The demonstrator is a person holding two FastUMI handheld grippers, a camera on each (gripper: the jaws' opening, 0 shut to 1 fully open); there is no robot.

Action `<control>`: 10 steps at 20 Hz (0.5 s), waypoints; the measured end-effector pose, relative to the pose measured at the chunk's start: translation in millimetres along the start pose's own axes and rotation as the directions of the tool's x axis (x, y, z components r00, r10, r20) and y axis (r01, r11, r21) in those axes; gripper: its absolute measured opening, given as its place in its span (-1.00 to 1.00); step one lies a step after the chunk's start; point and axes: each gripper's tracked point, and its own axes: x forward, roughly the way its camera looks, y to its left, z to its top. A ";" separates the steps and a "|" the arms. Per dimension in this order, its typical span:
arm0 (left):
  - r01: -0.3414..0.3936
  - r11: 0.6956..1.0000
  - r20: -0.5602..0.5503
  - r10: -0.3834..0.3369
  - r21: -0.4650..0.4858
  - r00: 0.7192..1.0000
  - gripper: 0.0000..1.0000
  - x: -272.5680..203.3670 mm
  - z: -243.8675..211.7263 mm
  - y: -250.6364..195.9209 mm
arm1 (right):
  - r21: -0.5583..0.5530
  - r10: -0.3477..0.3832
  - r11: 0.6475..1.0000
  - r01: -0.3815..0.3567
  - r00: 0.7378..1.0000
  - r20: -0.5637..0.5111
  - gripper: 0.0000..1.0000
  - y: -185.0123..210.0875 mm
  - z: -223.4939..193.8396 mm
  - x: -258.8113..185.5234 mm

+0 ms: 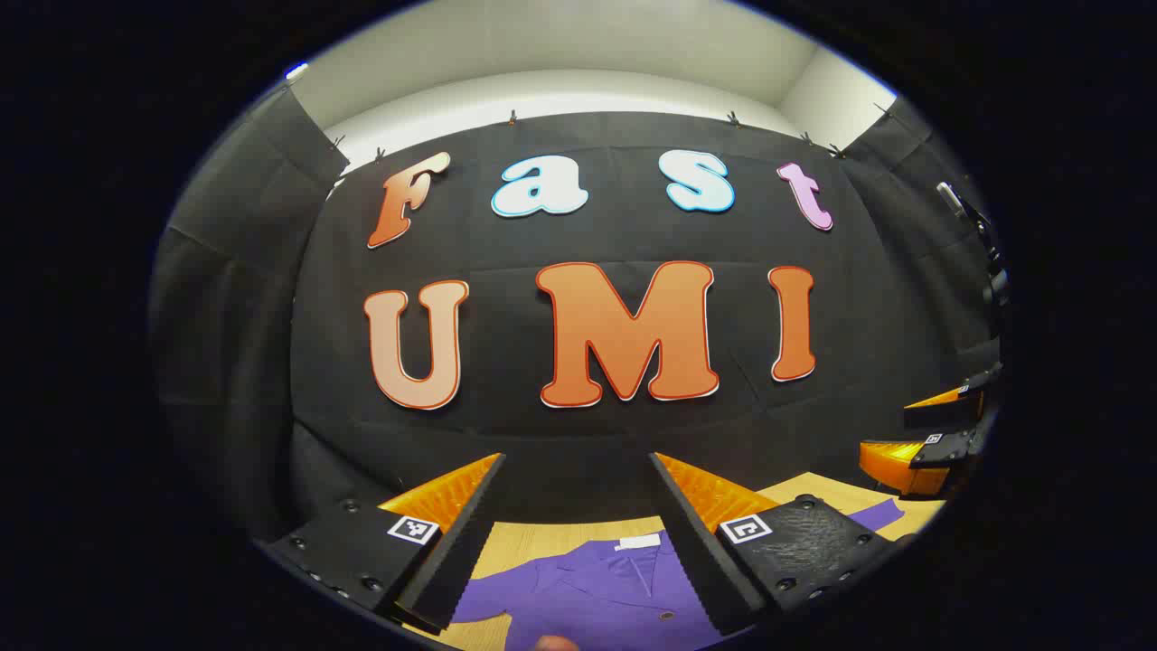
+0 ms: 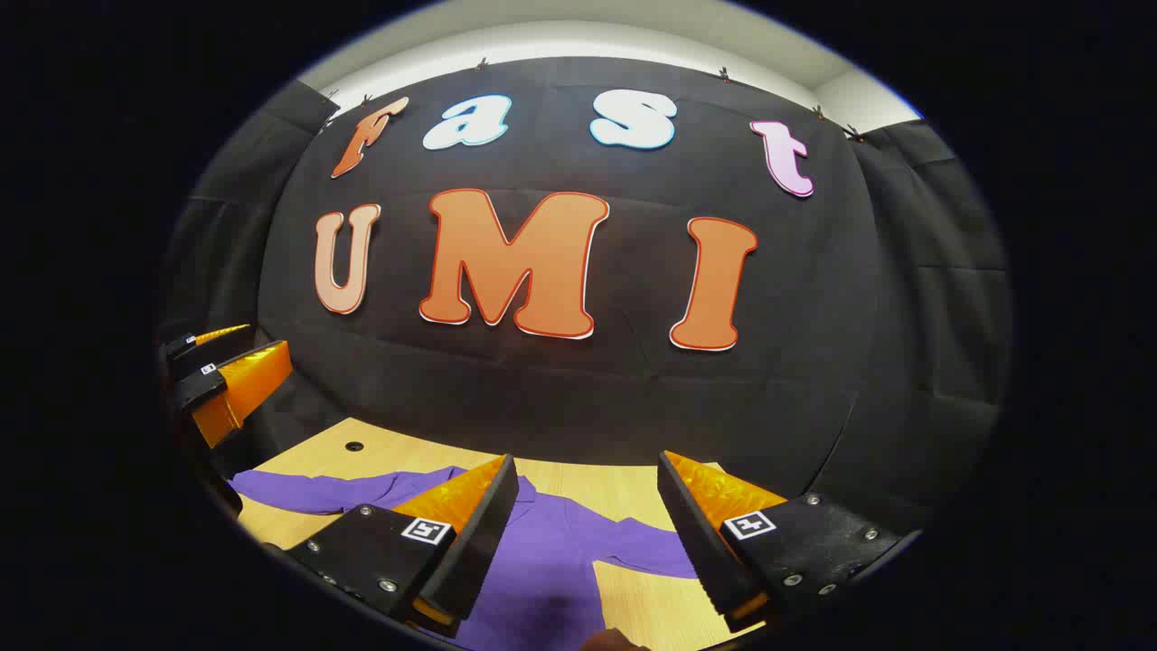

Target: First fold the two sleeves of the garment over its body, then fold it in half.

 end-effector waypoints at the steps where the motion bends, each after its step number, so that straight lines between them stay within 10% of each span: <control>1: -0.004 1.000 0.005 0.004 0.003 1.000 0.94 0.0 2.3 1.1 | 0.000 -0.006 1.000 0.006 1.000 -0.001 0.87 -2.2 -0.4 0.3; 10: -0.023 1.000 0.015 0.022 0.015 1.000 0.93 -3.1 1.8 11.4 | -0.010 -0.024 1.000 0.024 1.000 -0.013 0.87 -10.4 -6.7 4.1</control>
